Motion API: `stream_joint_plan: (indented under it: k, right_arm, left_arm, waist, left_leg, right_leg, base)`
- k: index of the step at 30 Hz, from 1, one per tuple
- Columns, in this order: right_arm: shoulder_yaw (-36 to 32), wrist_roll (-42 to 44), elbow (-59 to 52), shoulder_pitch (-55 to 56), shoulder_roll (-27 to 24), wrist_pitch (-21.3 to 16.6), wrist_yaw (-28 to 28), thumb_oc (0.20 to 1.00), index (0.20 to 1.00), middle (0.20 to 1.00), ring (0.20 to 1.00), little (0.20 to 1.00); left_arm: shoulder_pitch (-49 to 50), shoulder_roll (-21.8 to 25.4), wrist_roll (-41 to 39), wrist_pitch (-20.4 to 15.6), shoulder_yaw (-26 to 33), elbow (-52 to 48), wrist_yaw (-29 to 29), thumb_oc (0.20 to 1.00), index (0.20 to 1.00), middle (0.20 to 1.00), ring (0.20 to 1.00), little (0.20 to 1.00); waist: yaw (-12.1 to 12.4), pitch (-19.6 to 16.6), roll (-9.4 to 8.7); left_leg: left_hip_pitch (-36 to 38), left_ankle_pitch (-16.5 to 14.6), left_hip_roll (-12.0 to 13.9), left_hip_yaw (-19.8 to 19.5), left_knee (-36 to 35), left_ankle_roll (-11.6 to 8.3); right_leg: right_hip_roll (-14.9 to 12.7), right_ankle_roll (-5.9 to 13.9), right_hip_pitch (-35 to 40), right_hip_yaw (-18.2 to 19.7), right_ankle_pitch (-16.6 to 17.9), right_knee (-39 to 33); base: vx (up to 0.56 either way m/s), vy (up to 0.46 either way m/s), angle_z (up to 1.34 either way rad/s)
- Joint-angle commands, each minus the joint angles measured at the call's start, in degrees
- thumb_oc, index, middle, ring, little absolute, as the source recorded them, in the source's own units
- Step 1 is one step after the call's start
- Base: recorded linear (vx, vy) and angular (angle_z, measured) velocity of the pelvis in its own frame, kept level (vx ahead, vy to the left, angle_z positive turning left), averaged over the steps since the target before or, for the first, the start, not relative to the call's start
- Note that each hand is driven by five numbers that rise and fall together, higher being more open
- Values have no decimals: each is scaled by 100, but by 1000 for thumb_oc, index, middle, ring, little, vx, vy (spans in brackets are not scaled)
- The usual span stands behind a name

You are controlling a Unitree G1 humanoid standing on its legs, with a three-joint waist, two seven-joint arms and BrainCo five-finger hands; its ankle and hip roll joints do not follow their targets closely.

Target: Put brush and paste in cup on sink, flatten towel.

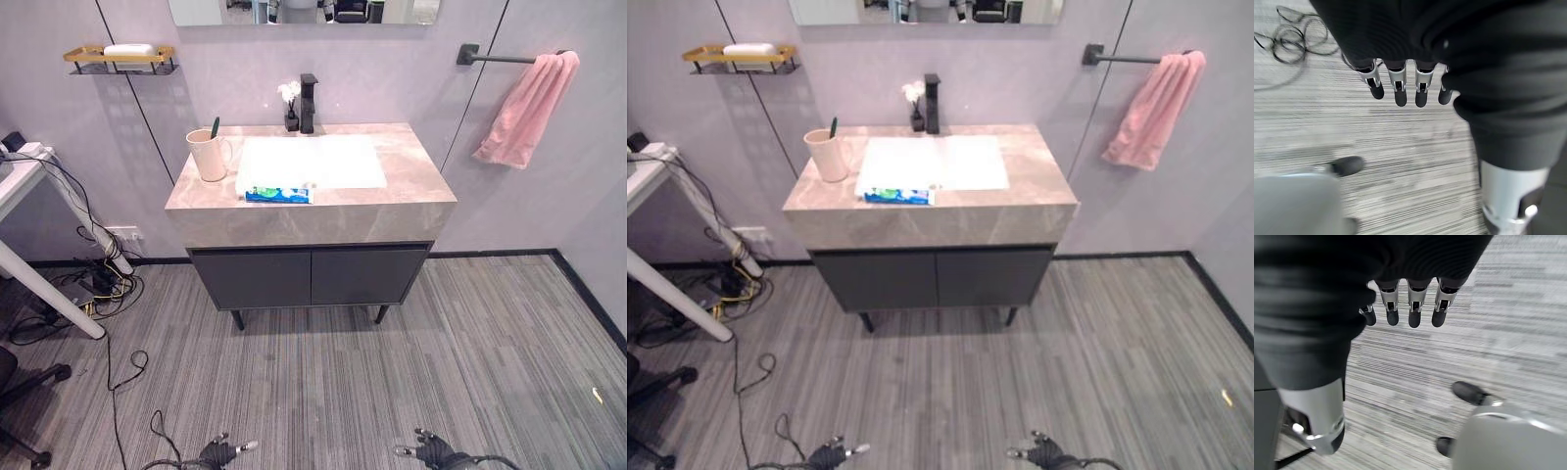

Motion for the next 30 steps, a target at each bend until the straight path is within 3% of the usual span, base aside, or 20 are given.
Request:
stream_joint_plan:
  k: [1,3,7,18,24,28,30]
  right_arm:
    - [73,417,-728,-470,-111,-445,-257,1000,1000,1000,1000,1000]
    - [64,294,-1029,-426,-221,-482,-276,1000,1000,1000,1000,1000]
    - [-80,460,-1225,-418,-317,-486,-280,1000,1000,1000,1000,1000]
    - [-257,743,-898,-306,-238,-540,-266,1000,1000,1000,1000,1000]
    - [-273,821,-720,-375,-230,-517,-230,1000,1000,1000,1000,1000]
    - [-31,503,-911,-356,-346,-441,-8,1000,1000,1000,1000,1000]
    - [-77,468,-1045,-259,-359,-403,2,1000,1000,1000,1000,1000]
  left_arm:
    - [-580,136,-155,-526,-127,-517,410,1000,1000,1000,1000,1000]
    - [-563,263,1,-547,-162,-838,436,1000,1000,1000,1000,1000]
    - [-532,357,-30,-588,-108,-1148,536,1000,1000,1000,1000,1000]
    - [-402,357,134,-569,-140,-1103,455,1000,1000,1000,1000,1000]
    - [-313,430,471,-571,-303,-1255,402,1000,1000,1000,1000,1000]
    - [-205,652,751,-546,-279,-1527,302,1000,1000,1000,1000,1000]
    - [-122,693,836,-492,-275,-1525,233,1000,1000,1000,1000,1000]
  waist:
    - [82,314,-87]
    - [68,404,-92]
    - [60,464,-134]
    - [59,368,-145]
    - [132,355,-60]
    - [183,535,-6]
    - [144,563,46]
  left_leg:
    - [-481,-669,405,-128,1482,-294]
    - [-606,-927,466,-141,1894,-306]
    - [-841,-1248,516,-160,2530,-285]
    - [-503,-1090,368,-63,2051,-206]
    - [-391,-964,115,22,1562,-23]
    - [-70,-848,-141,48,1060,236]
    - [233,-818,-160,21,743,314]
  right_leg:
    - [-565,613,-645,155,-119,1497]
    - [-624,602,-832,62,-408,2071]
    - [-760,633,-1016,53,-543,2637]
    - [-749,668,-596,58,-174,1780]
    - [-878,832,-561,259,274,1357]
    - [-1126,968,-1130,423,1314,2441]
    - [-1140,943,-1441,271,1329,2724]
  base:
    - [-155,9,5]
    - [-26,11,3]
    - [33,-9,5]
    - [48,46,1]
    - [19,164,-2]
    - [26,282,-5]
    - [160,230,-15]
